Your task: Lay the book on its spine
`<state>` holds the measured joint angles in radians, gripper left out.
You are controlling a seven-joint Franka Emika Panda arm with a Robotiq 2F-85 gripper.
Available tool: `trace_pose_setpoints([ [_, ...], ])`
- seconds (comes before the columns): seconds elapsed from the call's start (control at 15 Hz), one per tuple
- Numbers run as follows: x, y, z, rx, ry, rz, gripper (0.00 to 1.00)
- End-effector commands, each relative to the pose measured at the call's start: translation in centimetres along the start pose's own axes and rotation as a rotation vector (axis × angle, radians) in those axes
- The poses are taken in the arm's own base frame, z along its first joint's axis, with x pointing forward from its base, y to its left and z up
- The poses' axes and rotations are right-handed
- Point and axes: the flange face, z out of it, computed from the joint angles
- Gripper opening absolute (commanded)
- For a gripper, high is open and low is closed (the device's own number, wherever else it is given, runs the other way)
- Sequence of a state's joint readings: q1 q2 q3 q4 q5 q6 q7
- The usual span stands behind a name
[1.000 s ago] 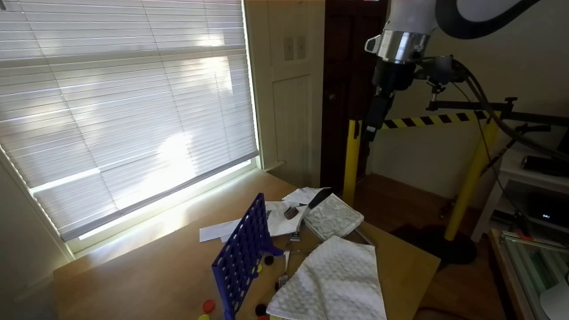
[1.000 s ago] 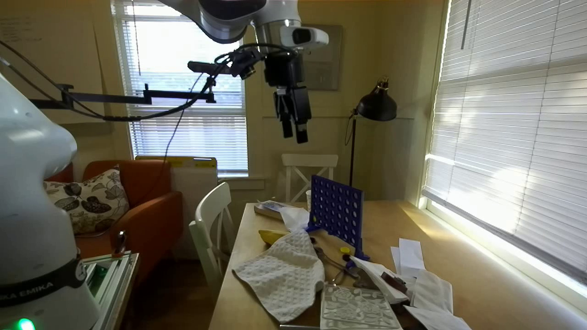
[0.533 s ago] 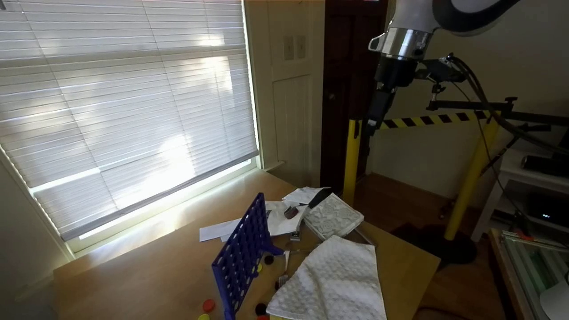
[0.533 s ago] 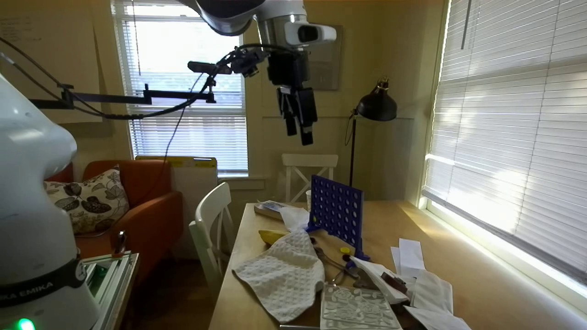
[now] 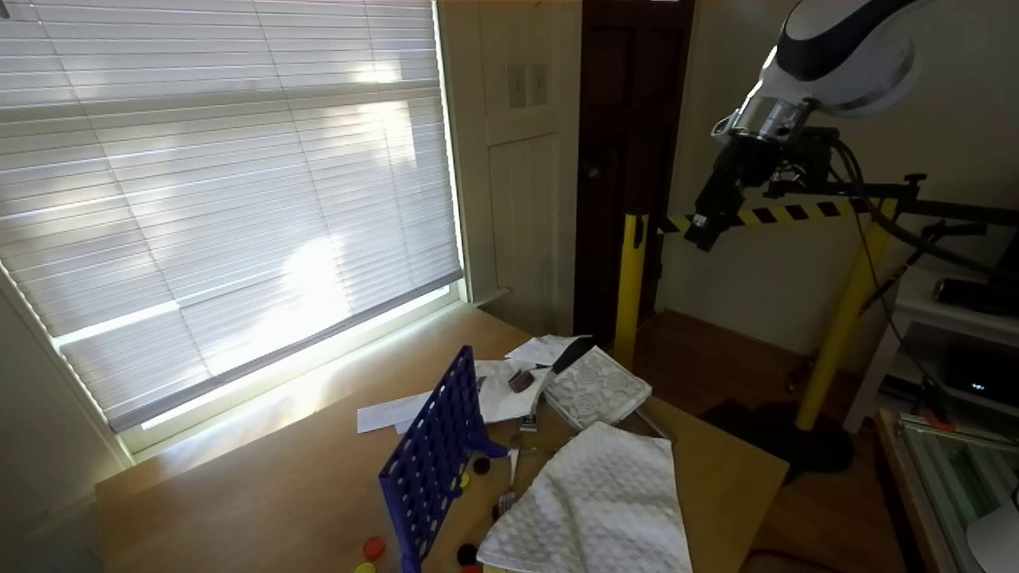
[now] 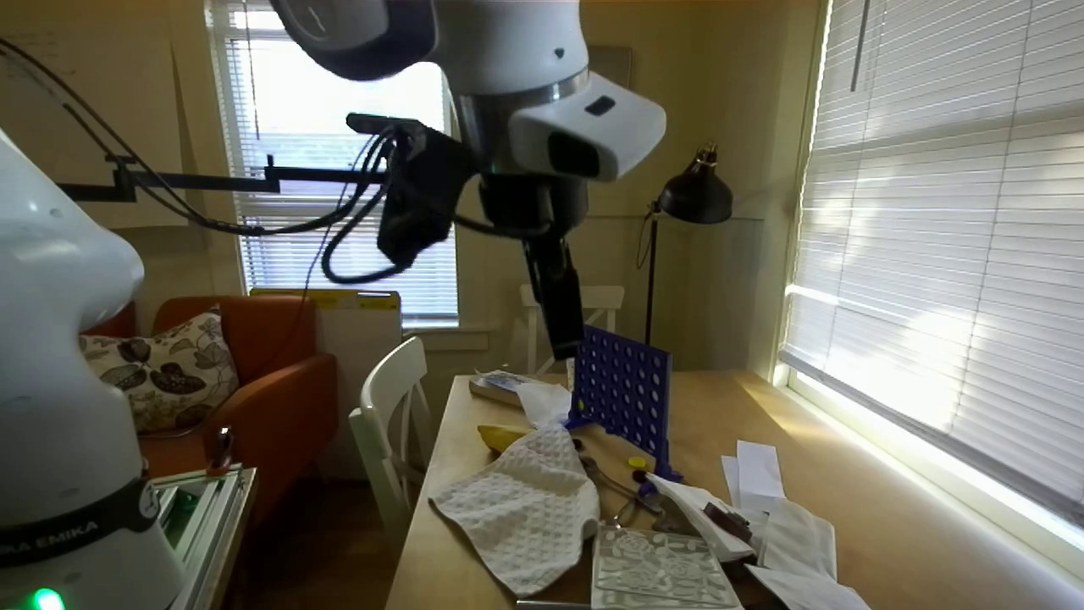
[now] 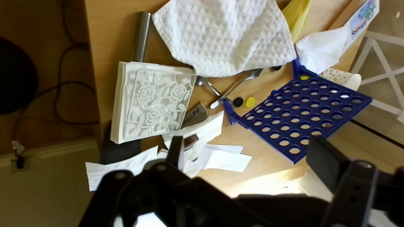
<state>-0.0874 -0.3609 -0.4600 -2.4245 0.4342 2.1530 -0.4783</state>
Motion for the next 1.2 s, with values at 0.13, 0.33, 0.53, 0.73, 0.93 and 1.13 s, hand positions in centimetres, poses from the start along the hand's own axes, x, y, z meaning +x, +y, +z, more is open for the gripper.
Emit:
trace_pose_setpoints([
  [0.13,-0.1,7.6,3.6,0.152,-0.024,0.025,1.0],
  [0.33,0.1,10.9,7.0,0.195,-0.138,-0.026,1.0],
  [0.53,1.1,13.9,10.1,0.179,-0.26,-0.019,1.0],
  [0.73,0.5,13.5,9.9,0.149,-0.246,0.001,1.0],
  [0.93,1.5,14.4,11.4,0.136,-0.281,0.003,1.0],
  [1.13,0.7,15.4,12.3,0.156,-0.278,-0.029,1.0],
])
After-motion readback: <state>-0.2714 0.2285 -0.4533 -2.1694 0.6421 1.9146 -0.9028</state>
